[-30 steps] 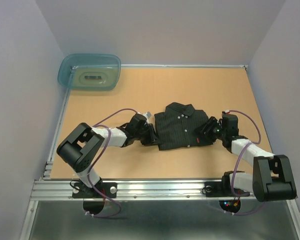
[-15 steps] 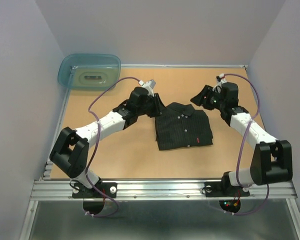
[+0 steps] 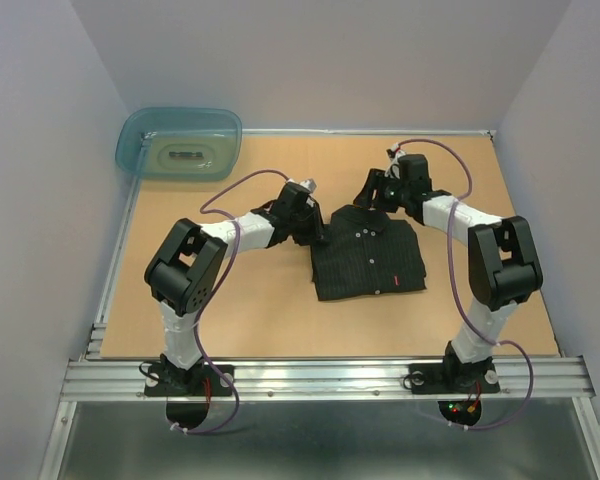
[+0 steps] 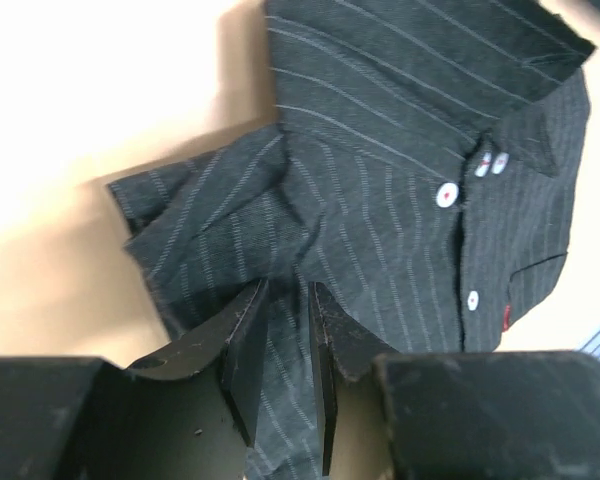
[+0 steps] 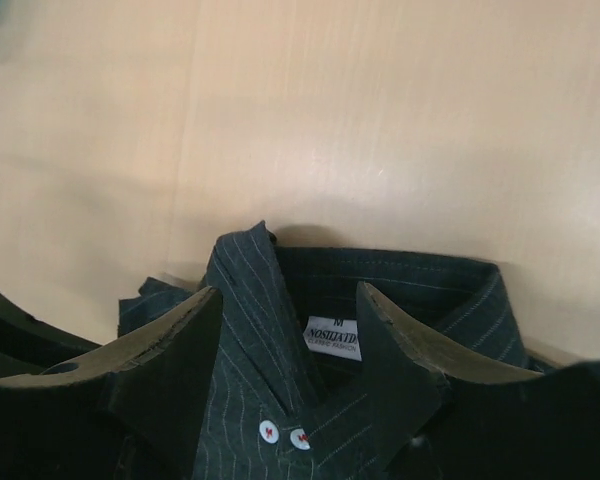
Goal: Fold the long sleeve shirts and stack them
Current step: Fold the shirt
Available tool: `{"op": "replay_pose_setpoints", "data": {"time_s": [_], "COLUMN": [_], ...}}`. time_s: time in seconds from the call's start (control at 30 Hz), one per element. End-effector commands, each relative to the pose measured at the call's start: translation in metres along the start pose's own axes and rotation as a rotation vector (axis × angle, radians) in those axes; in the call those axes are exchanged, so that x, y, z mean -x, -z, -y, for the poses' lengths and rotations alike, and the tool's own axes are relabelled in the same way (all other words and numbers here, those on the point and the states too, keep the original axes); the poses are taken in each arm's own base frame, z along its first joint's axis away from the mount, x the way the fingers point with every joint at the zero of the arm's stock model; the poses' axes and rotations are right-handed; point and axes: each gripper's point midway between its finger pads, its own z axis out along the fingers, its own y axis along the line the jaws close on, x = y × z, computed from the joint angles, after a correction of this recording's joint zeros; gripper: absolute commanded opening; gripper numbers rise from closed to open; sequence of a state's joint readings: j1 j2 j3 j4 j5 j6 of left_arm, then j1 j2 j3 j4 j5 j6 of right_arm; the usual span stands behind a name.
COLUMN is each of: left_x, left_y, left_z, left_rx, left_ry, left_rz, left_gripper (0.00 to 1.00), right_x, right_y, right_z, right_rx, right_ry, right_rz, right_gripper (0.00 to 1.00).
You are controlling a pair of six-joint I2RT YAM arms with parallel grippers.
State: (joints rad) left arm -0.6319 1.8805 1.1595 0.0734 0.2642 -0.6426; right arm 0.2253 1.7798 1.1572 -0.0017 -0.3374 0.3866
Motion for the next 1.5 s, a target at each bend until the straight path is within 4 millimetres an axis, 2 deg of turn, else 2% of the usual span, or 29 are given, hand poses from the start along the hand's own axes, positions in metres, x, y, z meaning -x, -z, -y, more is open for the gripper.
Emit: {"op": "replay_pose_setpoints", "data": {"time_s": [0.0,0.17,0.23,0.33,0.4,0.43,0.6,0.8,0.97,1.07,1.17,1.2,1.27,1.3,1.33,1.37,1.47], "left_x": [0.005,-0.003,-0.004,-0.006,-0.006,-0.006,-0.009,-0.01,-0.013,-0.015,-0.016,-0.017,-0.019,-0.019,-0.02,-0.019,-0.021], "left_y": [0.003,-0.001,-0.001,0.0,0.0,0.0,-0.001,-0.001,-0.003,-0.004,-0.002,-0.001,0.0,0.0,0.0,0.001,0.001], "left_z": [-0.001,-0.007,-0.011,-0.014,-0.015,-0.017,-0.021,-0.023,-0.026,-0.028,-0.033,-0.034,-0.039,-0.04,-0.041,-0.043,-0.043], "left_rx": [-0.012,-0.006,0.001,0.009,0.01,0.014,0.018,0.019,0.015,0.007,-0.002,-0.008,-0.018,-0.021,-0.026,-0.029,-0.057], "left_ry": [-0.028,-0.022,-0.02,-0.023,-0.023,-0.02,-0.015,-0.015,-0.003,0.019,0.045,0.058,0.087,0.092,0.098,0.107,0.141], "left_rz": [0.023,0.003,0.001,0.001,0.0,0.0,-0.01,-0.012,-0.018,-0.015,-0.005,-0.005,-0.005,-0.003,0.0,0.002,0.005], "left_gripper": [0.34,0.34,0.34,0.34,0.34,0.34,0.34,0.34,0.34,0.34,0.34,0.34,0.34,0.34,0.34,0.34,0.34], "right_x": [0.007,-0.005,-0.007,-0.011,-0.012,-0.017,-0.026,-0.037,-0.058,-0.067,-0.074,-0.073,-0.075,-0.076,-0.073,-0.077,-0.086], "right_y": [-0.016,-0.028,-0.03,-0.031,-0.031,-0.03,-0.028,-0.022,-0.016,-0.014,-0.014,-0.012,-0.01,-0.008,-0.004,-0.005,-0.004], "right_z": [-0.013,-0.016,-0.014,-0.017,-0.02,-0.018,-0.027,-0.03,-0.036,-0.044,-0.052,-0.056,-0.064,-0.066,-0.072,-0.078,-0.092], "right_rx": [0.012,-0.003,-0.024,-0.044,-0.05,-0.064,-0.162,-0.382,-0.564,-0.607,-0.586,-0.574,-0.536,-0.52,-0.497,-0.452,-0.342], "right_ry": [0.098,0.154,0.182,0.231,0.266,0.293,0.481,0.724,0.954,1.009,1.005,0.99,0.973,0.963,0.936,0.926,0.889], "right_rz": [0.008,-0.014,-0.012,-0.01,-0.006,-0.028,-0.037,-0.025,-0.041,-0.038,-0.033,-0.021,-0.013,-0.011,0.007,0.001,-0.013], "right_gripper": [0.61,0.58,0.54,0.37,0.2,0.17,0.18,0.18,0.21,0.24,0.26,0.39,0.41,0.48,0.5,0.57,0.59]}}
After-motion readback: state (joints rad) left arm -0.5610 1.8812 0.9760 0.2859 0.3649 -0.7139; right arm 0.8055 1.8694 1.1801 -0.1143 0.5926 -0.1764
